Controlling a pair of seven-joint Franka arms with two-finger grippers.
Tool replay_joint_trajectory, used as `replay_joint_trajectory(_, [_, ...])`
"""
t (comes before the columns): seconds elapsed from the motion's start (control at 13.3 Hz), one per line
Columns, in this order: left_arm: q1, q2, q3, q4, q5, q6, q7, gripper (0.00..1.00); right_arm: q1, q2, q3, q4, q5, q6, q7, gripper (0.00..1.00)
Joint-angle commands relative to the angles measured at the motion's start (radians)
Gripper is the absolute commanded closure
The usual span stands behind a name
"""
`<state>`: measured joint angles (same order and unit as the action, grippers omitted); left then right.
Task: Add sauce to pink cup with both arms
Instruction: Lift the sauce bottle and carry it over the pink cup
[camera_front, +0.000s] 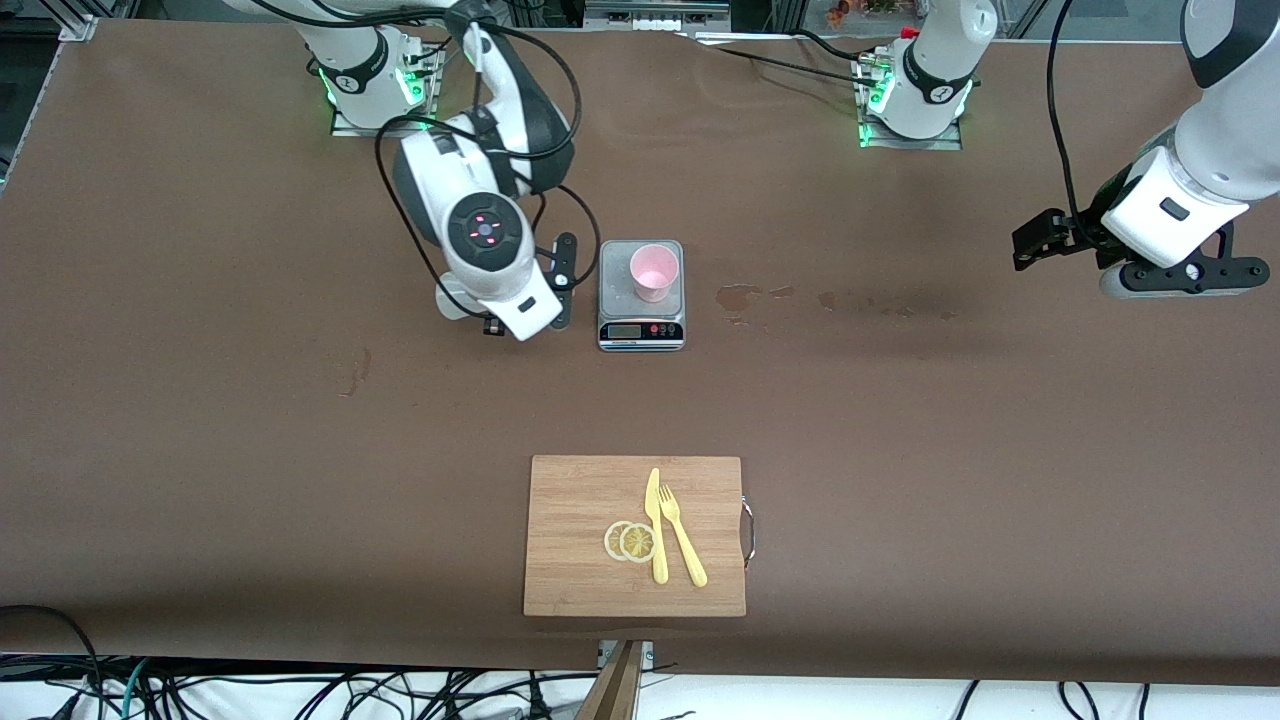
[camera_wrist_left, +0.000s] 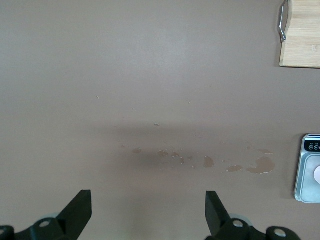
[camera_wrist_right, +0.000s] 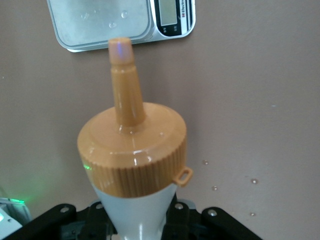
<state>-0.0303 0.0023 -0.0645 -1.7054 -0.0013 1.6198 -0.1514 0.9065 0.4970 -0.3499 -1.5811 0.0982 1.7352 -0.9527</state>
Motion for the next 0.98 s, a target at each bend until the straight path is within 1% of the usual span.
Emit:
replay_joint_trajectory(0.0, [0.004, 0.015, -0.003, 0.029, -0.011, -0.011, 0.009, 0.00, 0.047, 0.067, -0.012, 0.116, -0.035, -0.118, 0.106, 0.86])
replay_joint_trajectory(0.08, [0.003, 0.015, -0.003, 0.029, -0.011, -0.011, 0.009, 0.00, 0.067, 0.087, -0.012, 0.136, -0.035, -0.138, 0.126, 0.86])
replay_joint_trajectory(0.45, [0.003, 0.019, -0.003, 0.029, -0.011, -0.011, 0.007, 0.00, 0.123, 0.121, -0.007, 0.141, -0.058, -0.190, 0.206, 0.86])
replay_joint_trajectory(0.75, [0.001, 0.021, -0.003, 0.029, -0.009, -0.011, 0.010, 0.00, 0.163, 0.130, -0.007, 0.142, -0.070, -0.238, 0.216, 0.86])
replay_joint_trajectory(0.91, [0.001, 0.021, -0.003, 0.029, -0.011, -0.011, 0.007, 0.00, 0.164, 0.141, -0.007, 0.171, -0.071, -0.275, 0.216, 0.86])
